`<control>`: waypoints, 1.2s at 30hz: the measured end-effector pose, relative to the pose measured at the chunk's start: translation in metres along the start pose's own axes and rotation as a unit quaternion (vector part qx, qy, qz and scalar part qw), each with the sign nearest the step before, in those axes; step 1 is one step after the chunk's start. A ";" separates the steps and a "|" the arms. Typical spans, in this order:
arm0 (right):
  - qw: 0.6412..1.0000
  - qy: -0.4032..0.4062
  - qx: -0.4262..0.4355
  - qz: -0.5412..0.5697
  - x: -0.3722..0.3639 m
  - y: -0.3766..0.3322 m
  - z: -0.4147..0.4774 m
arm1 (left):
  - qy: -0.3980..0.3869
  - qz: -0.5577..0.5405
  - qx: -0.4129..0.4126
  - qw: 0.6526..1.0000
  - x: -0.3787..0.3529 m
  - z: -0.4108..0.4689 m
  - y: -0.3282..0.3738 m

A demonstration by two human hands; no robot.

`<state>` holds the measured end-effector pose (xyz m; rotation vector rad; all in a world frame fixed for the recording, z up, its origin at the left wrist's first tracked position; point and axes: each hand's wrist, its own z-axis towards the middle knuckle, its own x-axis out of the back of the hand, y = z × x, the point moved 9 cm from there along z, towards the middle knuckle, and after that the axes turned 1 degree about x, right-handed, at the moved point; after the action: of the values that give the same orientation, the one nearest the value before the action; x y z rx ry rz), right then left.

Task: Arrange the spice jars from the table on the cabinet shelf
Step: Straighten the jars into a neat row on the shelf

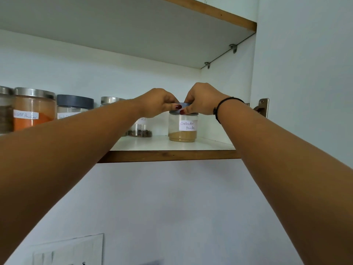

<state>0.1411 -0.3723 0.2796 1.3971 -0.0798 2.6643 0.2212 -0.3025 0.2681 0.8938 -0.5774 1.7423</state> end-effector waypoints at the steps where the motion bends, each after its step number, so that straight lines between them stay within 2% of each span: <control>1: 1.000 0.000 0.003 -0.002 -0.002 -0.001 0.003 | -0.008 0.011 0.002 1.000 0.000 0.001 -0.002; 11: 1.000 0.015 0.010 0.010 -0.022 -0.004 0.032 | -0.050 0.107 0.007 0.993 0.000 0.013 -0.023; 24: 0.999 0.025 0.014 -0.036 -0.048 -0.010 0.070 | -0.014 0.180 0.000 0.984 0.001 0.012 -0.043; 36: 0.998 0.062 0.025 -0.013 -0.053 -0.008 0.074 | -0.015 0.230 0.039 0.972 -0.008 0.016 -0.047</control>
<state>0.2327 -0.3776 0.2781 1.2336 0.0175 2.7419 0.2714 -0.3033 0.2701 0.8888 -0.7864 2.1814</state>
